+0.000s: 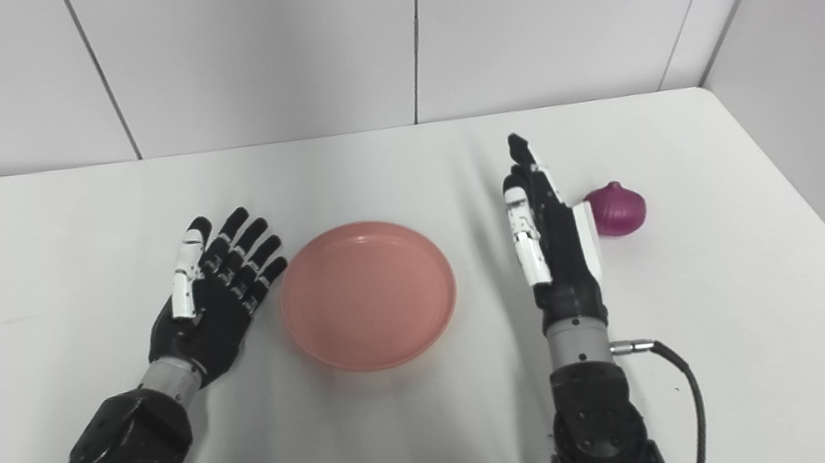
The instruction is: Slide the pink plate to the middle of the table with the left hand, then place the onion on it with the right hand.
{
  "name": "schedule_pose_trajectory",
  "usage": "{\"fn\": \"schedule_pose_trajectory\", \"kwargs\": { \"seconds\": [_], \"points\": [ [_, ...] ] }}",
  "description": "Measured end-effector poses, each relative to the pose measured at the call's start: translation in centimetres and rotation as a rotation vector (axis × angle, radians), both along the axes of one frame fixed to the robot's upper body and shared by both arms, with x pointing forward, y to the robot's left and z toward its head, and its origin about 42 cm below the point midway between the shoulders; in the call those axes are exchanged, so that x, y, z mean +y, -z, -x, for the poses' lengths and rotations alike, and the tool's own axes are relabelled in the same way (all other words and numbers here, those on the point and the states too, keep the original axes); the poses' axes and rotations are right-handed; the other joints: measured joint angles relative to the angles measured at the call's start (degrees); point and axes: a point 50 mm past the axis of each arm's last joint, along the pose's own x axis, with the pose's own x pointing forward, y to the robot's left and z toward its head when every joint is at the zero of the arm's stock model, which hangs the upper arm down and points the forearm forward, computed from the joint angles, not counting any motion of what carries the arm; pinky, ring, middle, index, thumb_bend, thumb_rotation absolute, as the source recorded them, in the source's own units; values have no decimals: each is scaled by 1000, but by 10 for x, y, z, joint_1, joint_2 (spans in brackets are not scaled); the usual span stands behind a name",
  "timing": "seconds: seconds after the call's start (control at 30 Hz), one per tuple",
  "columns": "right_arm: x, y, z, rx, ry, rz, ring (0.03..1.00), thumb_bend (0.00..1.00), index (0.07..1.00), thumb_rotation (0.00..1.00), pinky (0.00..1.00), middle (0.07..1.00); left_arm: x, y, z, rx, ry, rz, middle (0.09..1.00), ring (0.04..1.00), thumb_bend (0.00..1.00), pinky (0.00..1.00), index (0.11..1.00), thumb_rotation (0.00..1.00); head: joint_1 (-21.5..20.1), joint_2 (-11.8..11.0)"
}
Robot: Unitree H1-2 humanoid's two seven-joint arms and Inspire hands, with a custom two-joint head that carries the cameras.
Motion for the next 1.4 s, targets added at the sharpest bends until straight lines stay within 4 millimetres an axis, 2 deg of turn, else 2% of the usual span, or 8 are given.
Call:
{"fn": "schedule_pose_trajectory", "kwargs": {
  "seconds": [0.2, 0.43, 0.63, 0.7, 0.77, 0.97, 1.1, 1.4],
  "points": [
    [-28, -14, -4, -39, 41, 86, 904, 359, 931, 1000, 872, 924, 2, 0, 0, -1, -3, 4, 970, 958, 439, 954, 959, 1000, -12, -1],
    [-52, -29, -9, -70, 107, 251, 885, 545, 902, 912, 838, 897, 2, 1, 0, -2, 1, 6, 969, 963, 441, 954, 956, 1000, -28, -5],
    [-67, -44, -13, -98, 172, 407, 862, 663, 922, 698, 772, 902, 2, 1, 0, -5, 12, 9, 974, 964, 447, 954, 965, 1000, -44, -11],
    [-72, -49, -16, -90, 202, 456, 859, 677, 922, 672, 768, 900, 3, 2, 1, -6, 13, 12, 975, 965, 447, 955, 967, 1000, -45, -11],
    [-78, -53, -16, -87, 234, 503, 877, 771, 926, 547, 794, 908, 4, 2, 1, -6, 15, 15, 974, 964, 449, 953, 967, 1000, -48, -11],
    [-109, -66, -18, -77, 319, 622, 888, 931, 933, 409, 788, 923, 6, 4, 0, -13, 35, 20, 978, 968, 449, 958, 971, 1000, -61, -14],
    [-120, -60, -24, -21, 333, 653, 882, 996, 937, 388, 762, 932, 9, 5, 0, -15, 41, 22, 988, 979, 447, 975, 981, 1000, -69, -17],
    [-133, -47, -29, 109, 360, 708, 864, 1000, 944, 418, 719, 916, 9, 7, 0, -19, 59, 33, 991, 982, 445, 976, 982, 1000, -70, -19]
  ]
}}
